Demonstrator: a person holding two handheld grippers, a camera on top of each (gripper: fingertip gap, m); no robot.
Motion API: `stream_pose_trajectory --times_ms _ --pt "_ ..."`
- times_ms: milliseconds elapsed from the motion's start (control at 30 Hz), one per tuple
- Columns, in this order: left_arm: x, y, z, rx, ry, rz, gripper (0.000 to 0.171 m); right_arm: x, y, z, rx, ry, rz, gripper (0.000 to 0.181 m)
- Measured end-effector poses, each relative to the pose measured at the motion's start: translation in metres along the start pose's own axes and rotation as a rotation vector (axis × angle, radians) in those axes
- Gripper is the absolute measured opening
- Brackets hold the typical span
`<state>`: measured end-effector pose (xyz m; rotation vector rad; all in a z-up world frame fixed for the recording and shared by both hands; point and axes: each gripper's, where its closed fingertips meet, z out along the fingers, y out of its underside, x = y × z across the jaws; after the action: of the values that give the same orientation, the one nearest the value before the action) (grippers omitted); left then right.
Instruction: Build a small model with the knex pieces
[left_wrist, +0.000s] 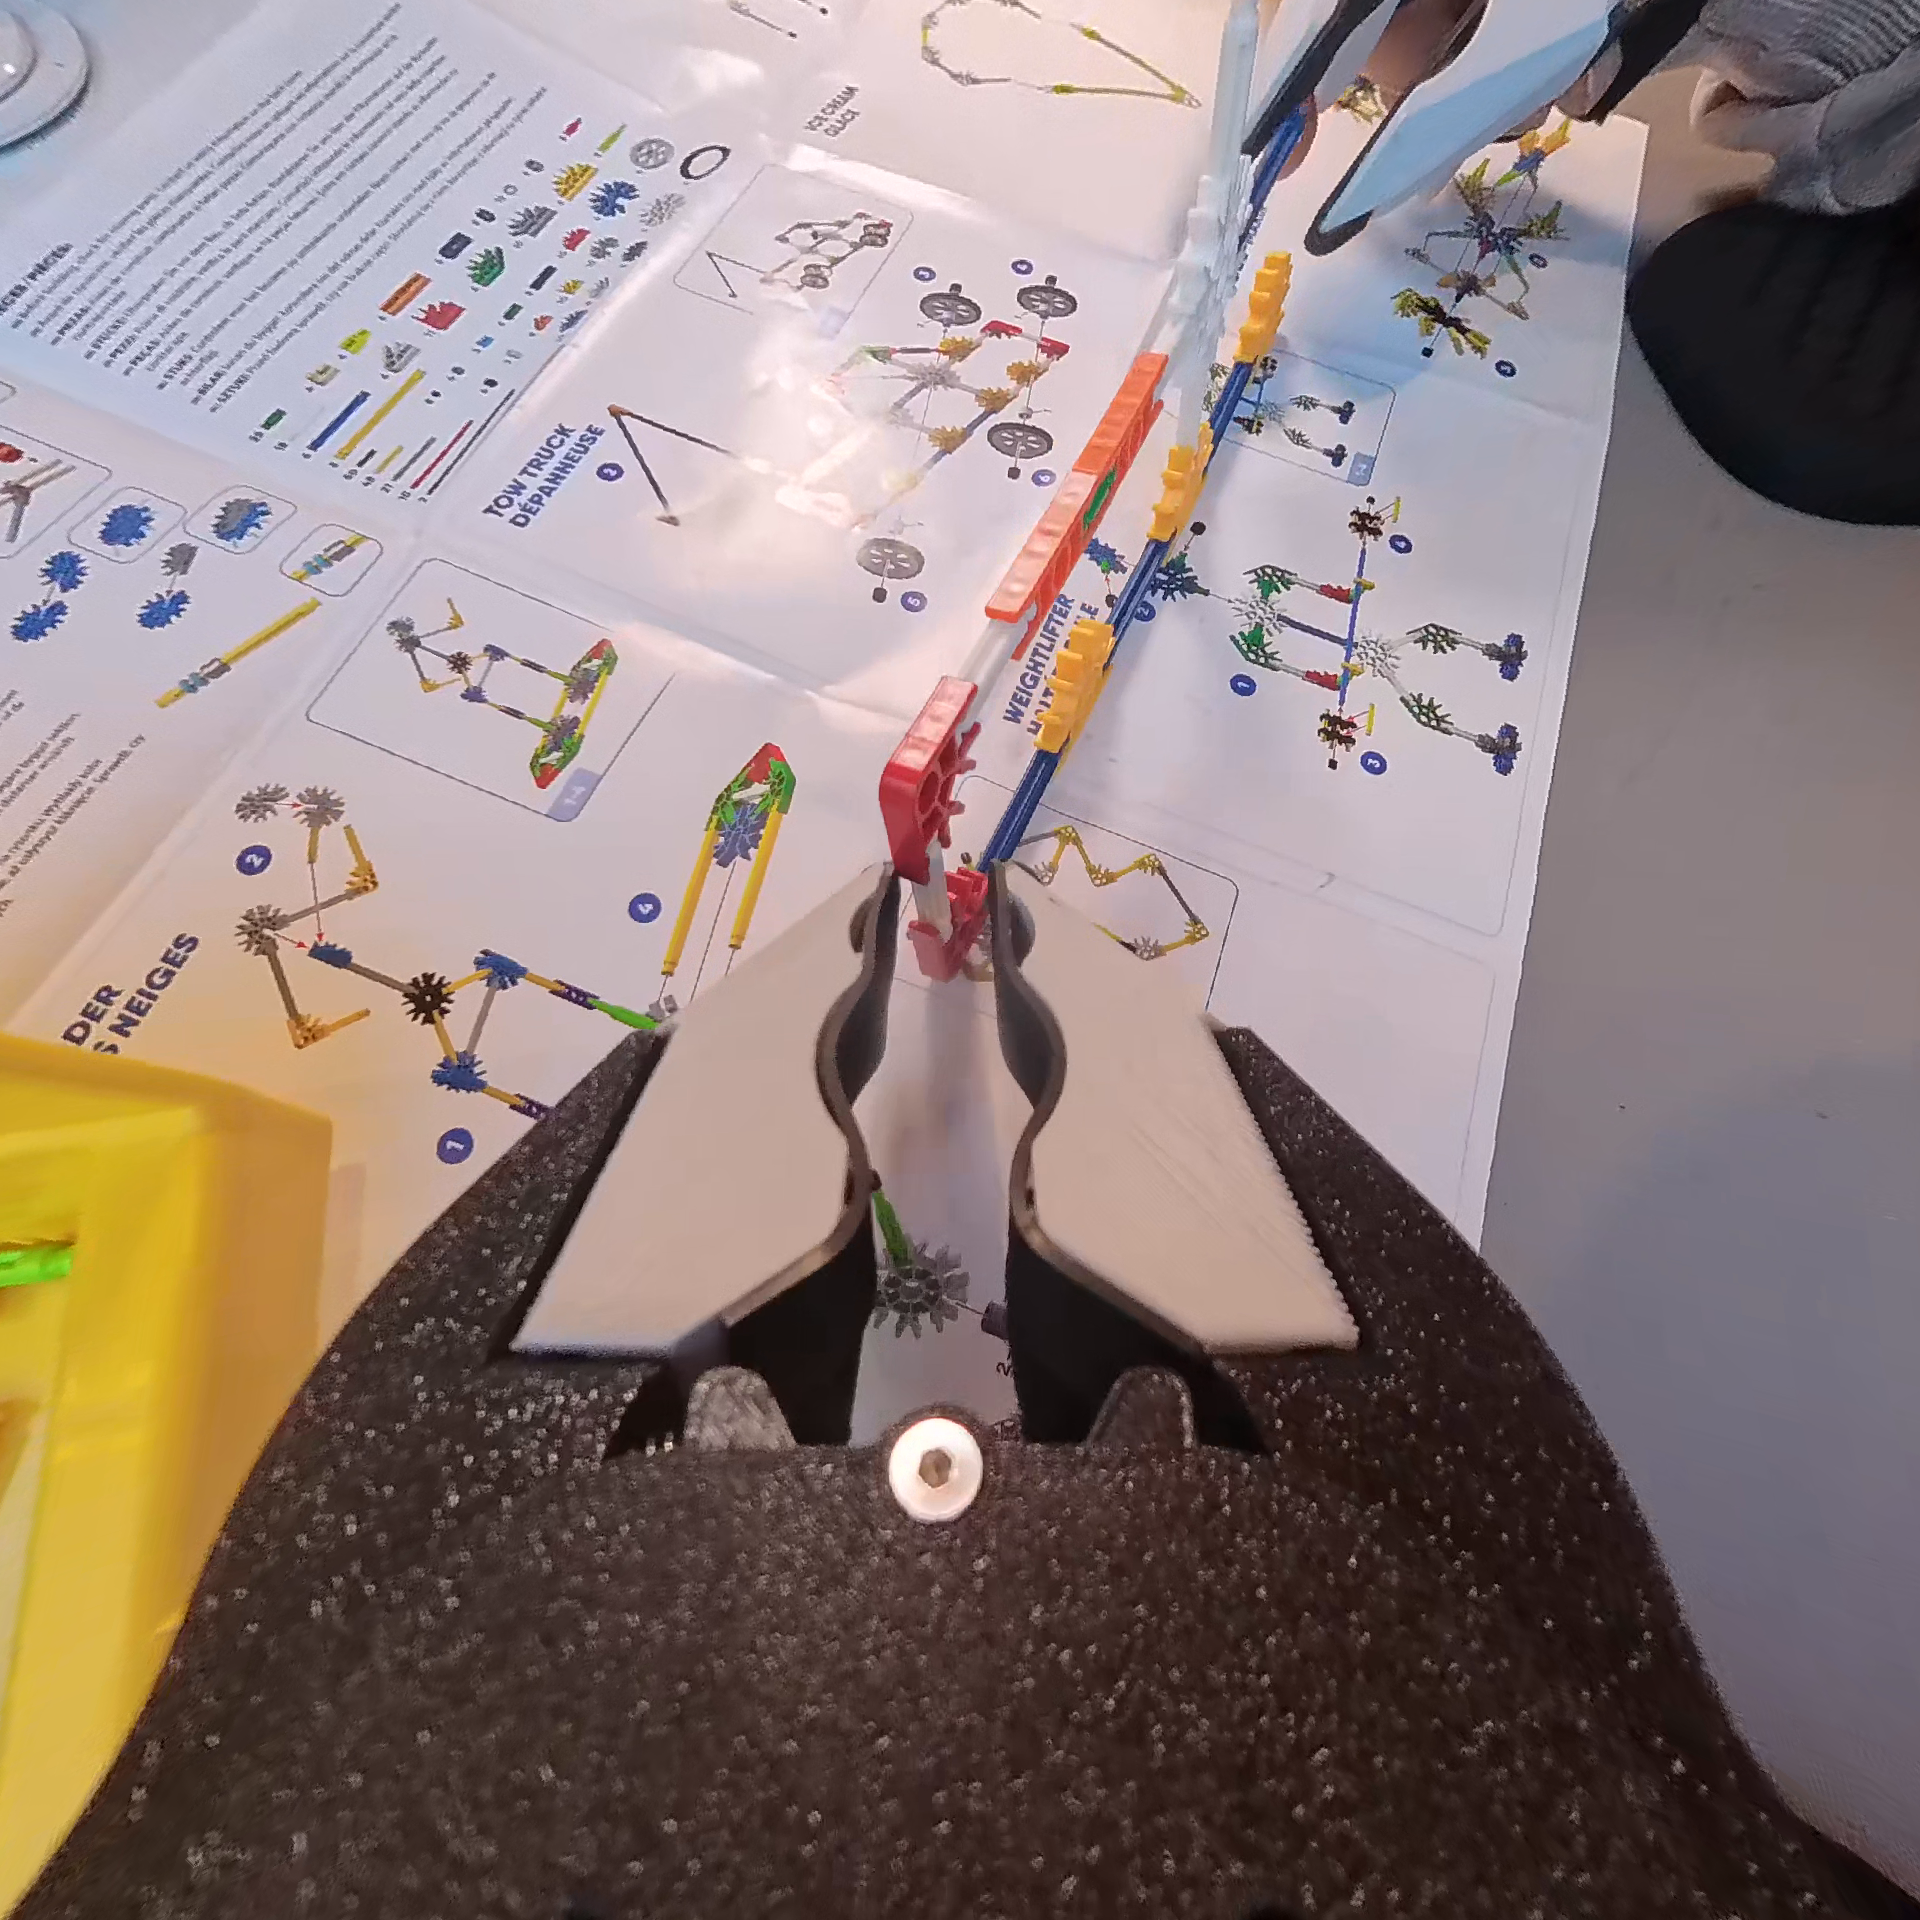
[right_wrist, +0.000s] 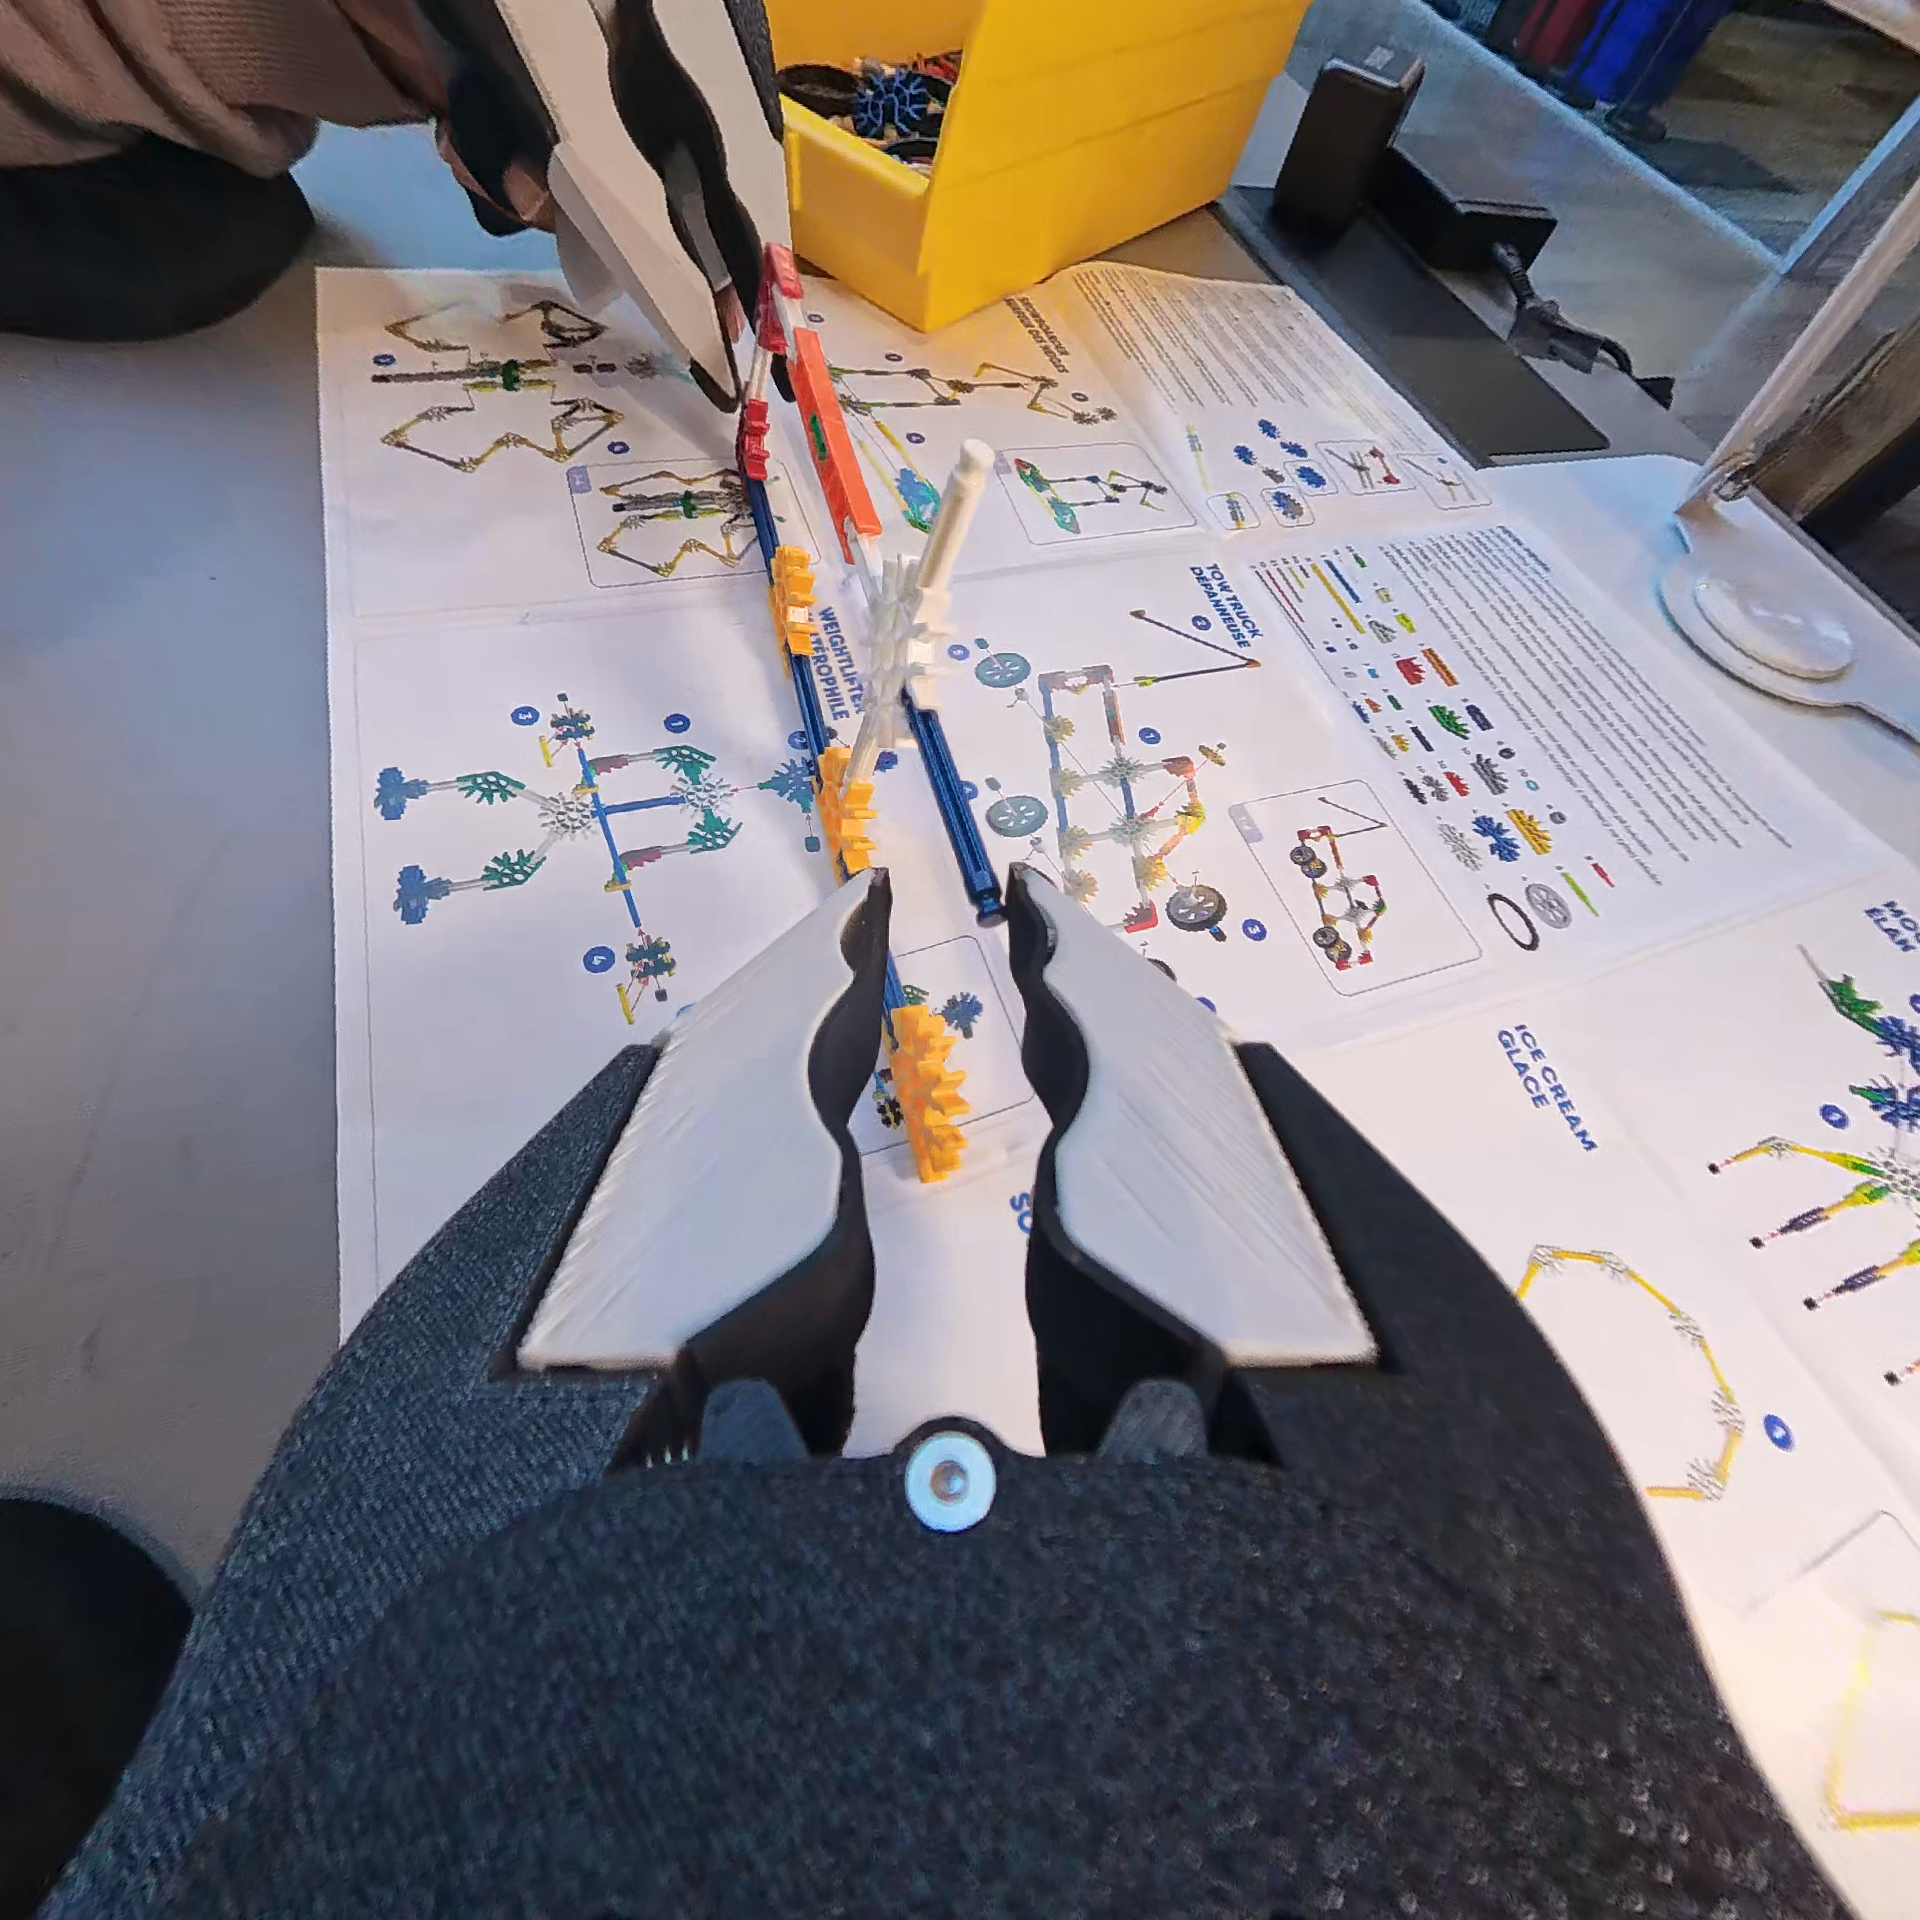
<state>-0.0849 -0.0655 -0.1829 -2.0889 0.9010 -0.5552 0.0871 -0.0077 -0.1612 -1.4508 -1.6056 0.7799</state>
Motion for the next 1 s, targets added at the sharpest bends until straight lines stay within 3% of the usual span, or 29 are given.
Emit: stream_pose_trajectory --times_ms 200,367,633,833,1000 --pt "0.005 0.004 -0.003 -0.017 0.028 0.036 0.019 -0.005 0.002 0.004 -0.016 -0.010 -0.025 0.013" --pt "0.006 -0.006 -0.013 0.047 0.037 0.055 0.022 -0.004 0.001 0.003 -0.010 -0.008 -0.027 0.013" --pt "0.006 0.009 0.004 -0.035 0.025 0.062 0.005 -0.003 0.005 0.004 -0.033 -0.001 -0.021 0.013" --pt "0.007 0.010 0.005 -0.043 0.026 0.073 0.004 -0.003 0.027 0.009 -0.151 0.004 -0.036 0.016" --pt "0.007 0.010 0.005 -0.044 0.035 0.085 0.004 -0.003 0.027 0.005 -0.163 -0.003 -0.015 0.016"
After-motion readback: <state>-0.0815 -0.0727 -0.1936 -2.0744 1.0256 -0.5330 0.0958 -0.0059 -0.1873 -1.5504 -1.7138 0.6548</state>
